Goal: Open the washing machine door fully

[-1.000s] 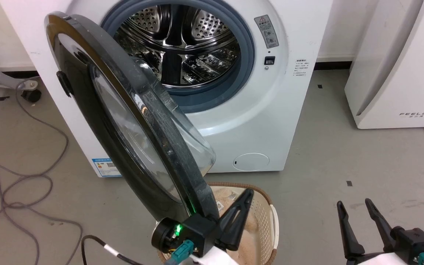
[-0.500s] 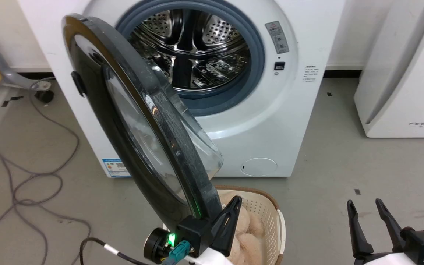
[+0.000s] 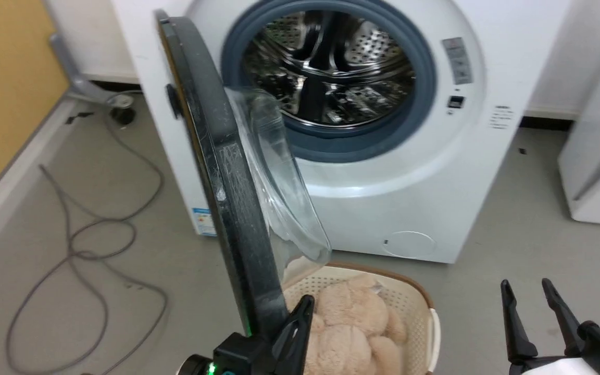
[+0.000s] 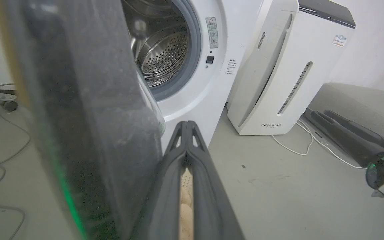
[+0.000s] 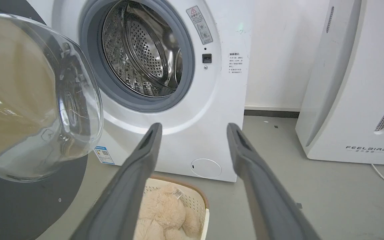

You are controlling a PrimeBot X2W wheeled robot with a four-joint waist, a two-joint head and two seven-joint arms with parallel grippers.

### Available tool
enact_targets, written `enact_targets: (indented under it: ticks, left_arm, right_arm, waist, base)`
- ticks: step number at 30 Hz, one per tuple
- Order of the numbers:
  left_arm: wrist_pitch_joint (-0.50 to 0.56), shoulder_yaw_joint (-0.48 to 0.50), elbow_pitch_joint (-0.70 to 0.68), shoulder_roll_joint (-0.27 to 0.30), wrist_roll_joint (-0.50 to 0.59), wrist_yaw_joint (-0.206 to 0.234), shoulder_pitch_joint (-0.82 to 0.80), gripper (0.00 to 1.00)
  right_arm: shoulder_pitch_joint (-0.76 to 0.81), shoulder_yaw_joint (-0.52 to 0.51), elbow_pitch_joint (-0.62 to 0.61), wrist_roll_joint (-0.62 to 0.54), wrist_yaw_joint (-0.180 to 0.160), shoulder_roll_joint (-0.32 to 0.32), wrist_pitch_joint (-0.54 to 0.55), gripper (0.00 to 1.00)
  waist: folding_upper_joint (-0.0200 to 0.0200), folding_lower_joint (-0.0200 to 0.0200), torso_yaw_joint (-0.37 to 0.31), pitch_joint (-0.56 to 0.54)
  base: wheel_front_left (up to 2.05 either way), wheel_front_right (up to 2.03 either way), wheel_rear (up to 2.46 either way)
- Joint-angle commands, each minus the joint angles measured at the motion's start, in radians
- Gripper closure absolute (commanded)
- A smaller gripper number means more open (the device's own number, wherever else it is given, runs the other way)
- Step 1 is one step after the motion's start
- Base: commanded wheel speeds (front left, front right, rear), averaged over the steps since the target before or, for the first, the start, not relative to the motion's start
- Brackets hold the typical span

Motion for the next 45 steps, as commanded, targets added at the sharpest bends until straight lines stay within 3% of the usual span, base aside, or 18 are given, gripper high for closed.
enact_targets:
  ticks: [1,11,20,33,45]
  left_arm:
    - [0.001,0.019,-0.005,0.012,-0.002,0.012,0.008,1.0]
    - [-0.046,0.136,-0.07,0.05,0.004,0.108,0.057,1.0]
    - [-0.114,0.309,-0.024,0.116,-0.031,0.15,0.034,1.0]
    - [-0.231,0.592,0.209,0.197,-0.188,0.094,-0.085,1.0]
    - [-0.248,0.717,0.449,0.227,-0.178,-0.002,-0.24,1.0]
  right_arm:
    - [0.014,-0.001,-0.006,-0.006,0.001,0.004,-0.004,0.0]
    - [0.006,-0.009,-0.034,-0.01,0.001,0.004,0.001,0.0]
    - [-0.002,-0.003,-0.042,-0.009,0.001,0.004,0.006,0.0]
    - [-0.005,-0.004,-0.052,-0.001,0.001,0.004,0.012,0.0]
    - [-0.016,-0.008,-0.045,0.008,0.001,0.004,0.016,0.0]
  waist:
    - [0.0,0.0,0.032,0.006]
    - [0.0,0.0,0.142,0.025]
    - [0.0,0.0,0.156,0.037]
    - [0.0,0.0,0.117,0.069]
    - [0.0,0.0,0.116,0.068]
  base:
    - [0.0,0.0,0.0]
    - [0.0,0.0,0.0]
    - [0.0,0.0,0.0]
    - [0.0,0.0,0.0]
    - [0.0,0.0,0.0]
